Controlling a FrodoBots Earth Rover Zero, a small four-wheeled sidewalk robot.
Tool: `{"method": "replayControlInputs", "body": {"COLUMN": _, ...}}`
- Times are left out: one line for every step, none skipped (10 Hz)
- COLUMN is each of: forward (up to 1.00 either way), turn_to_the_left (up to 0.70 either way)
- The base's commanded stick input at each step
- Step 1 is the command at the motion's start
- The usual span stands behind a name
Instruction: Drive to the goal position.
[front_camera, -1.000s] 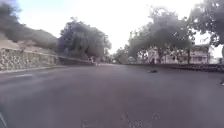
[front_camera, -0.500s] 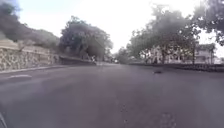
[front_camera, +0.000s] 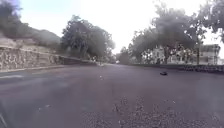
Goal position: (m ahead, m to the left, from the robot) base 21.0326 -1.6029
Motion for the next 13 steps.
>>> {"method": "replayControlInputs", "body": {"forward": 0.85, "turn_to_the_left": 0.00}}
{"method": "replayControlInputs", "body": {"forward": 0.85, "turn_to_the_left": 0.00}}
{"method": "replayControlInputs", "body": {"forward": 0.85, "turn_to_the_left": 0.00}}
{"method": "replayControlInputs", "body": {"forward": 0.85, "turn_to_the_left": 0.00}}
{"method": "replayControlInputs", "body": {"forward": 0.85, "turn_to_the_left": 0.00}}
{"method": "replayControlInputs", "body": {"forward": 0.85, "turn_to_the_left": 0.00}}
{"method": "replayControlInputs", "body": {"forward": 0.85, "turn_to_the_left": 0.00}}
{"method": "replayControlInputs", "body": {"forward": 0.85, "turn_to_the_left": 0.00}}
{"method": "replayControlInputs", "body": {"forward": 0.85, "turn_to_the_left": 0.00}}
{"method": "replayControlInputs", "body": {"forward": 0.85, "turn_to_the_left": 0.00}}
{"method": "replayControlInputs", "body": {"forward": 0.85, "turn_to_the_left": 0.00}}
{"method": "replayControlInputs", "body": {"forward": 0.85, "turn_to_the_left": 0.00}}
{"method": "replayControlInputs", "body": {"forward": 0.85, "turn_to_the_left": 0.00}}
